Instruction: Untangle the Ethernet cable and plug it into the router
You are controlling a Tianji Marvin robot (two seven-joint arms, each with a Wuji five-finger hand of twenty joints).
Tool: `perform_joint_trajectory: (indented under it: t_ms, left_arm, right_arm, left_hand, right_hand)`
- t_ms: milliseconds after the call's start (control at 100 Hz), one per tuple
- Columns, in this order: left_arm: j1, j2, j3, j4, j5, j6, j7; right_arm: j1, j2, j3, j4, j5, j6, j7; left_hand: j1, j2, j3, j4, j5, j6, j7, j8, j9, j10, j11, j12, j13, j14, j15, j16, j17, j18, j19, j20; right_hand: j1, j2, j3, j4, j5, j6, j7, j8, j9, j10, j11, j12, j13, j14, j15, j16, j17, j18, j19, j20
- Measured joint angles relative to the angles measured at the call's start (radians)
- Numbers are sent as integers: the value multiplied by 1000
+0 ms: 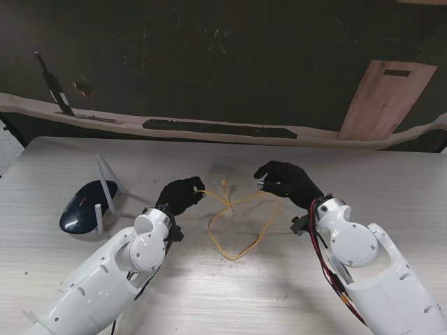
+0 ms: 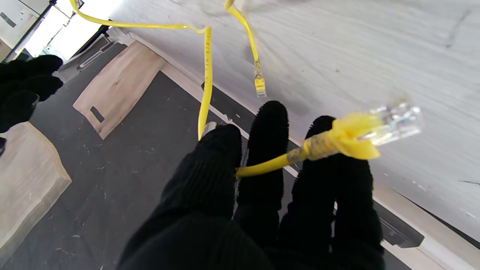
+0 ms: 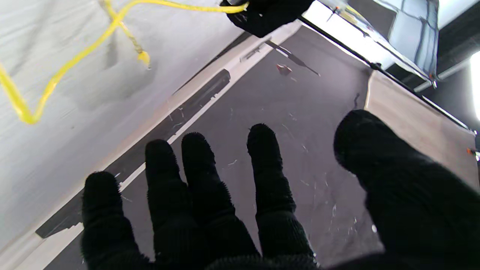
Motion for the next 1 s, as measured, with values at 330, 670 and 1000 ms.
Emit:
perform_joint_trajectory:
  t_ms: [330, 670, 1000]
  left_arm:
    - [35, 36, -25, -84, 31, -66, -76]
    - [47, 53, -25, -139, 50, -107, -131]
    - [62, 58, -32, -166, 60, -124, -144]
  right_arm:
    - [29, -20, -82, 10, 172, -6, -15]
    - [147, -60, -217, 100, 281, 96, -46]
    - [244, -135, -328, 268, 439, 132, -121]
  left_hand:
    - [-3, 0, 10, -1, 0, 0, -7, 0, 0, -1, 23, 1, 0, 0, 4, 0, 0, 1, 0, 0]
    - [-7, 0, 11, -1, 1, -3, -8, 0, 0, -2, 42, 14, 25, 0, 30, 13, 13, 4, 7, 10]
    - [-7, 0, 11, -1, 1, -3, -9, -1, 0, -2, 44, 23, 25, 0, 37, 13, 14, 8, 13, 11]
  right_hand:
    - [0, 18, 52, 0, -1, 36, 0, -9, 16, 0, 55, 0, 91, 2, 147, 12, 177, 20, 34, 47]
    - [-13, 25, 52, 0, -110, 47, 8, -25, -36, -1, 59, -23, 45, -23, 80, -15, 125, -47, 1, 10]
    - [-130, 89, 18, 3, -292, 27, 61, -27, -235, -51, 37, -36, -133, -134, -14, -54, -5, -297, -141, -130]
